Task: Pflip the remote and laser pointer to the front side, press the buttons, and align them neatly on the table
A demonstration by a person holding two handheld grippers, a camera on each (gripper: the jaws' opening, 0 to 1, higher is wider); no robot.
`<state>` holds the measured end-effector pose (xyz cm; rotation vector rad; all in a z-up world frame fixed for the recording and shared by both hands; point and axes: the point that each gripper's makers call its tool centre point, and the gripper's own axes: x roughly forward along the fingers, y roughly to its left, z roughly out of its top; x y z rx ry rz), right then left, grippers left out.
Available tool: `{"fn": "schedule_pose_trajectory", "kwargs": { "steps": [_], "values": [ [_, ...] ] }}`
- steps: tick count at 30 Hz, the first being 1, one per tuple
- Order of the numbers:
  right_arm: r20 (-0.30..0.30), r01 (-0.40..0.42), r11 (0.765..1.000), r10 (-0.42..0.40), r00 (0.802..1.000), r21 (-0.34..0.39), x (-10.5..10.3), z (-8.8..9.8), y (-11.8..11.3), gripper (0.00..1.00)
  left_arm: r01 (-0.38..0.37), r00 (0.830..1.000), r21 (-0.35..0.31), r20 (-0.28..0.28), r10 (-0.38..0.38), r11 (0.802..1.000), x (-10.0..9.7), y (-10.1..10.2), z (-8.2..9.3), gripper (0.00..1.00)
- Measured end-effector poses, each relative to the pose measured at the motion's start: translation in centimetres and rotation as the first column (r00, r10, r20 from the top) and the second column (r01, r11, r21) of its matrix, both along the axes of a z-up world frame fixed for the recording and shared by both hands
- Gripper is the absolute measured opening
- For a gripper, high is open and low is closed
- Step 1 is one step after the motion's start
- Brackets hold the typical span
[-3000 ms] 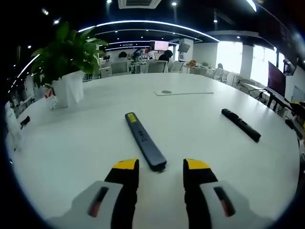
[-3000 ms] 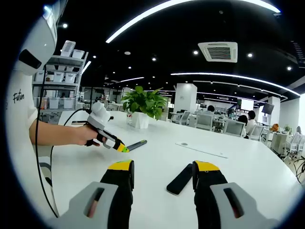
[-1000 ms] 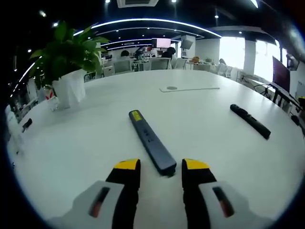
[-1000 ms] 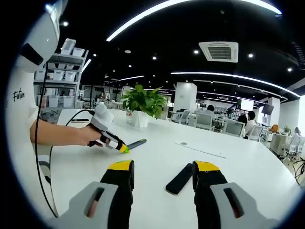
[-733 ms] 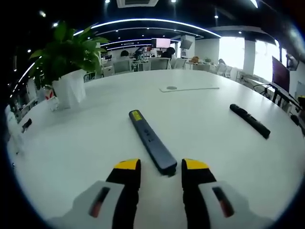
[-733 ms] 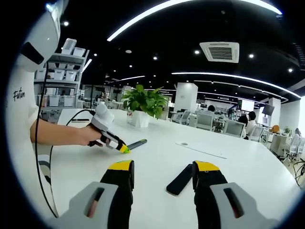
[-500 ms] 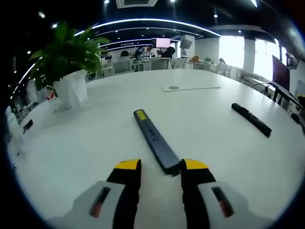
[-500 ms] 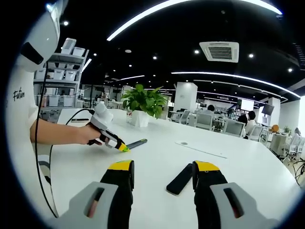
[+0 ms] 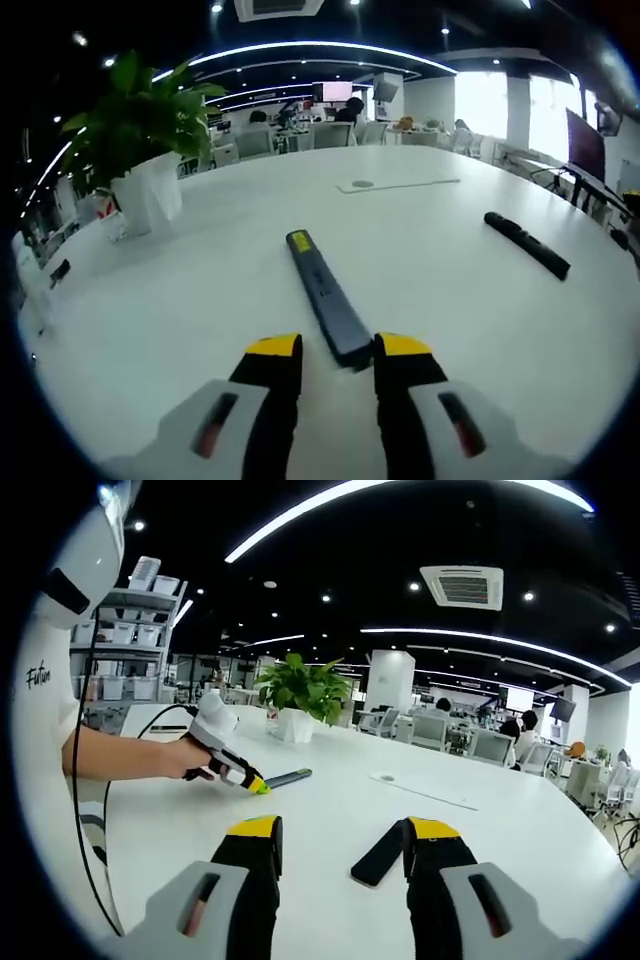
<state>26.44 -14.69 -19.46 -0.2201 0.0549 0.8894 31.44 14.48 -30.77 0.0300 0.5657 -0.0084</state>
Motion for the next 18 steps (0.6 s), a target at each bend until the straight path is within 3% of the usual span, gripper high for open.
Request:
{"fn": "schedule_pose_trajectory", "kwargs": {
  "steps": [5,18],
  "values": [
    [-0.002,-0.001,1.000,0.001,1.000,-0.002,-0.16,-0.11,0.21,0.51,-0.006,1.000,-0.018,-0.002,0.006,1.000,-0.29,0.39,-0.05,0.27],
    [0.002,-0.008,1.000,0.008,1.000,-0.002,-0.15,-0.05,0.71,0.51,0.004,1.000,-0.026,0.013,-0.004,1.000,-0.32,0.19,0.03,0.32]
  ]
}}
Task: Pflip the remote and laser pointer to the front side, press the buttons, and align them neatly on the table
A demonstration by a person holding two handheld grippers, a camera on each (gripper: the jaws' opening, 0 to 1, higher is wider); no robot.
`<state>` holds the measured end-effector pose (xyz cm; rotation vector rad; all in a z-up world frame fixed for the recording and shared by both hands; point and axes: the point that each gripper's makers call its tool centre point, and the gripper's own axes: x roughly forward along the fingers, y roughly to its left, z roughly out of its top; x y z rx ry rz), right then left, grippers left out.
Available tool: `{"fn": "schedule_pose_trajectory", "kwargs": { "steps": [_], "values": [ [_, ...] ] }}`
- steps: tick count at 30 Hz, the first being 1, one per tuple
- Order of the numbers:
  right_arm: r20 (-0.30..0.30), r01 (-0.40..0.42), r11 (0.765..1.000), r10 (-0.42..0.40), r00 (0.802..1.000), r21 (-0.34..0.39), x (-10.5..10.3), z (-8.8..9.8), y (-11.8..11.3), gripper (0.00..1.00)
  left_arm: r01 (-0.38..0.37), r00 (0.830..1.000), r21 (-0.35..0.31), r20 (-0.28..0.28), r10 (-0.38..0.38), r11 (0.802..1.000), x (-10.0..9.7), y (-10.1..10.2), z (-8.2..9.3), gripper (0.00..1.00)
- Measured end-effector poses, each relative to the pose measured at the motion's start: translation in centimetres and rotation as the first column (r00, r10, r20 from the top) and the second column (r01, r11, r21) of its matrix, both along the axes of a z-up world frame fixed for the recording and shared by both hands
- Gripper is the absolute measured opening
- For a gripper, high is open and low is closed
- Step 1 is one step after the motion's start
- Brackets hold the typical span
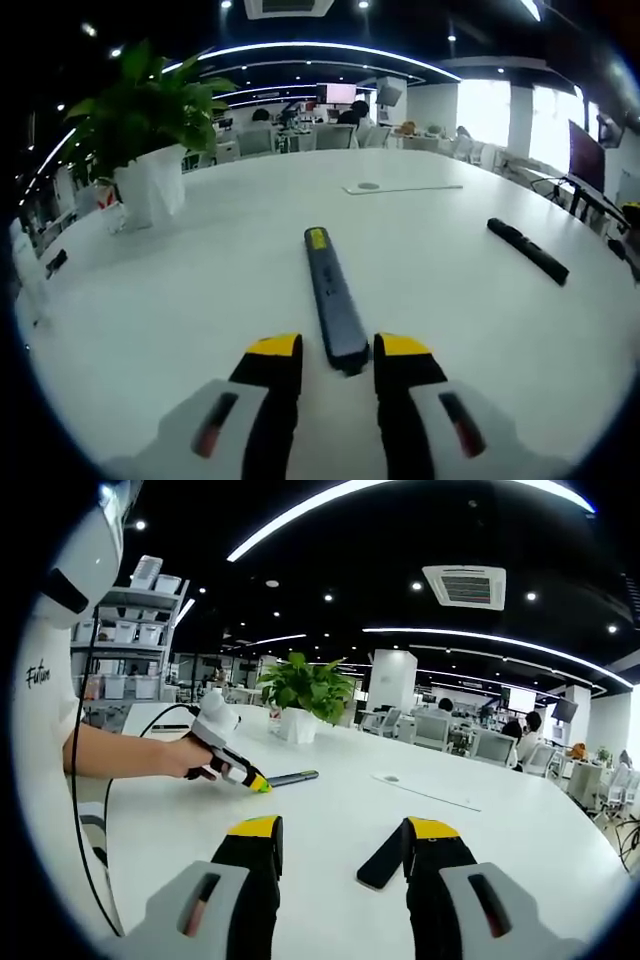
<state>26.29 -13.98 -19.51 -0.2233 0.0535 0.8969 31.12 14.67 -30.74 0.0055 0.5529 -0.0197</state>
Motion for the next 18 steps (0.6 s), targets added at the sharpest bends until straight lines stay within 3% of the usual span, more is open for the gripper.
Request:
{"fn": "schedule_pose_trajectory", "kwargs": {
  "steps": [13,18],
  "values": [
    [-0.023,0.002,1.000,-0.002,1.000,0.010,-0.26,-0.79,-0.33,0.50,0.023,1.000,0.004,0.021,-0.023,1.000,0.33,-0.17,-0.14,0.30],
    [-0.006,0.003,1.000,-0.003,1.000,0.016,-0.13,-0.08,-0.31,0.50,0.013,1.000,0.002,0.014,-0.013,1.000,0.25,-0.27,-0.12,0.30]
  ]
}}
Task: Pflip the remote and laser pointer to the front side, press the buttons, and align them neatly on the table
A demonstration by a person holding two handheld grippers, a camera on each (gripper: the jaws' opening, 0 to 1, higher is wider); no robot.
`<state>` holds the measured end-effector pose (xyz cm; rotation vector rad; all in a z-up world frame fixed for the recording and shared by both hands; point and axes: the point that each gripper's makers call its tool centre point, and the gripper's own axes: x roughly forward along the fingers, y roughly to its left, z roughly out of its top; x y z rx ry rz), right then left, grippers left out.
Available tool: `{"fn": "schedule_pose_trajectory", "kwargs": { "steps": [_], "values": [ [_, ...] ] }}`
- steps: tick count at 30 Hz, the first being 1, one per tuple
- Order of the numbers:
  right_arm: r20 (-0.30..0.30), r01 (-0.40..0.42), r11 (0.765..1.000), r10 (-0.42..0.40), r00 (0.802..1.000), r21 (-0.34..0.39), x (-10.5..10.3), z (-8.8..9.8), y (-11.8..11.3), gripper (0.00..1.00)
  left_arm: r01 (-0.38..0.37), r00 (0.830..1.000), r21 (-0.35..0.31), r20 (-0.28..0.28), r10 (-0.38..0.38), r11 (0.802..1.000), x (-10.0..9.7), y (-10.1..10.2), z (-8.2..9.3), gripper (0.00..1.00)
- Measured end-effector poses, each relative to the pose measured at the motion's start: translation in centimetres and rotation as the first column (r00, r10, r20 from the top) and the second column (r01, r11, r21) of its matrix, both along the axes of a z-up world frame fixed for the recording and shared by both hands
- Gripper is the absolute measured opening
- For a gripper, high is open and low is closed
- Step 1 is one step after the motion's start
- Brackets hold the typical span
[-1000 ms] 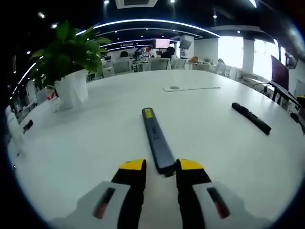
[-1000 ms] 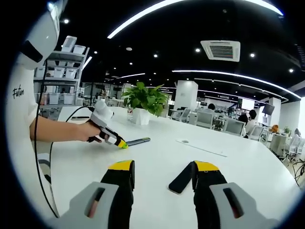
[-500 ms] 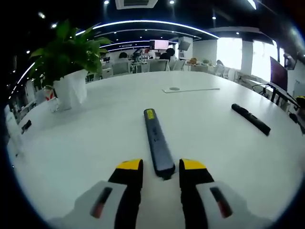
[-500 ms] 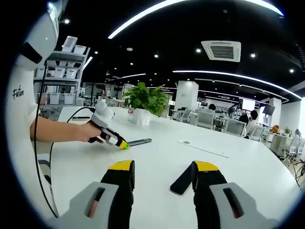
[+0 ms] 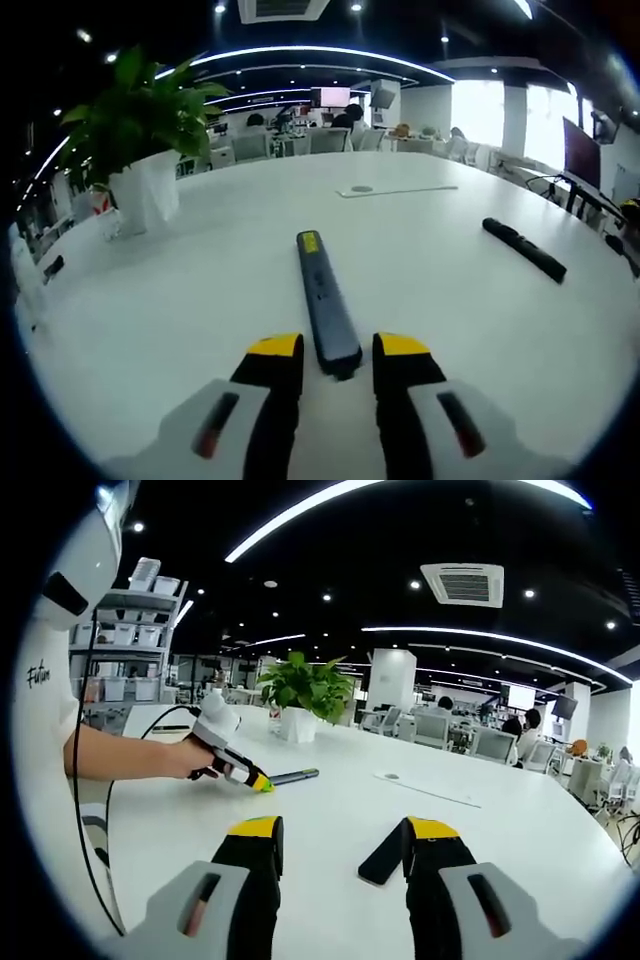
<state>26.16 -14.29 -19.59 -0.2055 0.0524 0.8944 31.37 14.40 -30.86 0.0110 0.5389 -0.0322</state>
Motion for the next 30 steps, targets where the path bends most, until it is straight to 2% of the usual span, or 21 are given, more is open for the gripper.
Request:
{"fn": "schedule_pose_trajectory", "kwargs": {
  "steps": [3,7,12,16,18,21,30],
  "values": [
    [0.000,0.002,1.000,-0.002,1.000,0.003,0.1,0.0,0.0,0.50,-0.013,1.000,-0.003,0.002,0.013,1.000,0.2,0.2,0.0,0.29],
    [-0.006,0.001,1.000,-0.002,1.000,-0.004,0.0,-0.3,0.0,0.50,-0.038,0.999,0.006,-0.005,0.039,0.999,0.3,1.1,-0.2,0.21],
    [-0.007,0.000,1.000,0.000,1.000,-0.001,0.1,-0.2,0.1,0.50,-0.028,1.000,0.003,0.005,0.028,1.000,0.4,1.0,-0.3,0.22],
    [-0.006,-0.003,1.000,0.003,1.000,-0.001,0.1,-0.2,0.2,0.50,-0.022,1.000,0.011,0.008,0.022,1.000,0.6,0.8,-0.3,0.30],
    [-0.004,-0.005,1.000,0.005,1.000,-0.003,0.1,-0.2,0.2,0.50,-0.003,1.000,0.031,0.006,0.002,1.000,0.7,0.7,-0.3,0.28],
    [-0.004,-0.004,1.000,0.004,1.000,0.001,0.0,-0.1,0.2,0.50,0.000,1.000,0.000,0.007,0.000,1.000,1.0,0.5,-0.4,0.26],
    [-0.007,0.000,1.000,0.000,1.000,-0.003,0.2,-0.3,0.2,0.50,0.007,1.000,0.007,0.012,-0.007,1.000,1.2,0.4,-0.2,0.26]
  ]
}}
